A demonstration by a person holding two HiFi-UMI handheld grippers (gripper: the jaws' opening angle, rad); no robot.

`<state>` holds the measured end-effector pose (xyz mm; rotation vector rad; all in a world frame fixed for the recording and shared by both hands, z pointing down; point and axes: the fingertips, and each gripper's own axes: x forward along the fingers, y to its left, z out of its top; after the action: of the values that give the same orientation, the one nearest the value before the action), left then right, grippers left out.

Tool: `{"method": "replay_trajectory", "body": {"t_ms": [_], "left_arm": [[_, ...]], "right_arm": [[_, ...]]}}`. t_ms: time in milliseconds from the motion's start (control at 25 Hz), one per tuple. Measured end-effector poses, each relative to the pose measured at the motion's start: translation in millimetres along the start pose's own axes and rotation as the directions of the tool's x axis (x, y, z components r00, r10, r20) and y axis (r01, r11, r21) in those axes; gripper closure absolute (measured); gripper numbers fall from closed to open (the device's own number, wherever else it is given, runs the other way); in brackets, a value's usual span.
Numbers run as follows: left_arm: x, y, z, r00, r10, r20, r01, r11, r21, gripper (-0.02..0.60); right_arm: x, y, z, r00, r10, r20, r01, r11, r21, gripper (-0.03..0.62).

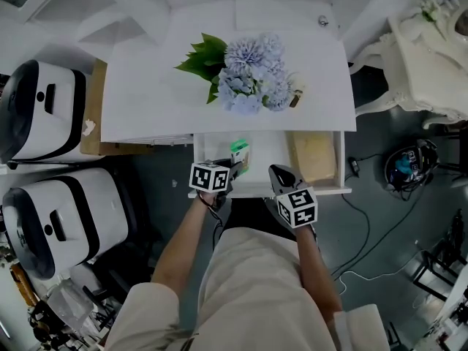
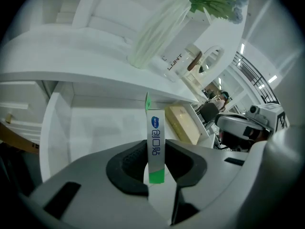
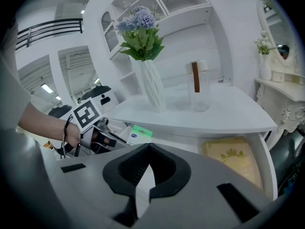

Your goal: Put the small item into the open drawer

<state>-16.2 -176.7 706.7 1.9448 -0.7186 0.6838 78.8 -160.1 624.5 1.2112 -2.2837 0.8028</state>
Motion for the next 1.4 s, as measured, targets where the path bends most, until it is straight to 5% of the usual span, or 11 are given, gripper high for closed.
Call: {"method": "replay_trajectory", "body": {"t_ms": [320,600,1400], "left_arm": [[33.4,10.4,0.0,0.997,0.019,-0.081,-0.019,1.0,-0.001,0.479],[54.1,20.5,-8.0,0.993,-0.006,-0.117,-0.003,0.997,-0.08,0.477],[59.4,49.8,7.6,0.999,0.036,-0.04,-0.044,0.978,-0.203,0.459]], "right_arm": [[-7.6,-13.5,-7.5,0.999,-0.033,-0.008,0.033,0.999,0.016,0.569],[-7.6,-15.2,-17.5,0.999,-0.038,-0.029,0.038,0.999,0.019,0.569],[-6.0,-13.1,-32.6,0.997,-0.048,-0.067,0.048,0.999,0.011,0.569]]}}
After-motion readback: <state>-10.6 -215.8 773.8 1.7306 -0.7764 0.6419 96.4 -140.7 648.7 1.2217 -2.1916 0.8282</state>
